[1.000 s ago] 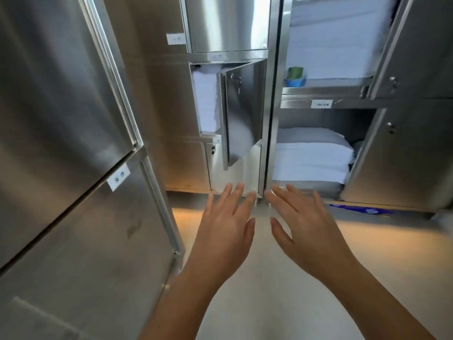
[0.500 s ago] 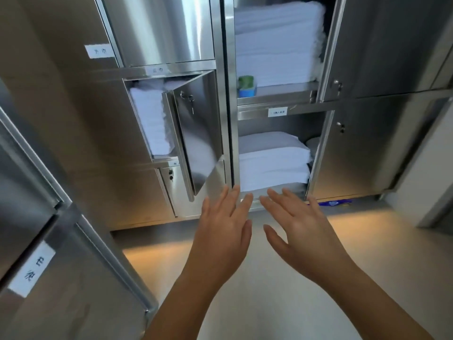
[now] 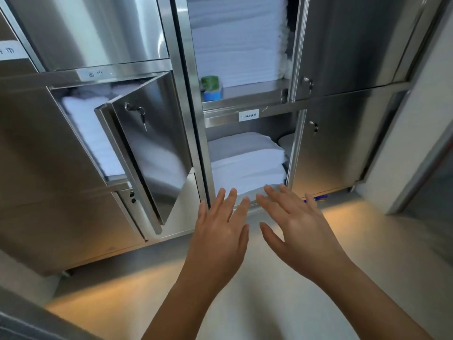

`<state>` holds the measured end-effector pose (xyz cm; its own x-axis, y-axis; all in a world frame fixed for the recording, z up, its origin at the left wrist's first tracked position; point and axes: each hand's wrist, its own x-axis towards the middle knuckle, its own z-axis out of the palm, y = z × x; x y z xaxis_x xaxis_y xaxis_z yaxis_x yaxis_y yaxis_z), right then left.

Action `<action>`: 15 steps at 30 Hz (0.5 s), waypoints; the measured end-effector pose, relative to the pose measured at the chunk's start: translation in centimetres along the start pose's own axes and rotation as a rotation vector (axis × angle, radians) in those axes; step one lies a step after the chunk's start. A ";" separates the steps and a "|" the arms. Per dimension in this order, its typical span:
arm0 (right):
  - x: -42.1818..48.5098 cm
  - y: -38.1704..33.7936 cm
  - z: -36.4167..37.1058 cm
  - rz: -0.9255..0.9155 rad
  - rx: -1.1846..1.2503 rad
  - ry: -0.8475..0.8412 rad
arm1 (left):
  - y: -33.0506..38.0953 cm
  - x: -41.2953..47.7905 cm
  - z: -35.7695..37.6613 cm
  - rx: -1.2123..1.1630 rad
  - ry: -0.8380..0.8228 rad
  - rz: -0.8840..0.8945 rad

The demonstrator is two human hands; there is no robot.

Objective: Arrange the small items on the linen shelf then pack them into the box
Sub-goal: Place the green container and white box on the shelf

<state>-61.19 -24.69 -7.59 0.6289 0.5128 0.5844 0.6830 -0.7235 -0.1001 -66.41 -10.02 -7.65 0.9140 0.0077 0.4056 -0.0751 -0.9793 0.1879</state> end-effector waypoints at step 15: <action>15.6 18.5 5.9 -0.075 -0.021 0.128 | 1.4 23.1 8.8 0.042 0.206 0.024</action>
<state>-36.58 -27.35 -5.07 0.5224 0.5038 0.6880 0.7176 -0.6955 -0.0356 -41.91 -12.95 -5.91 0.8113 0.0215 0.5842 -0.0750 -0.9872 0.1405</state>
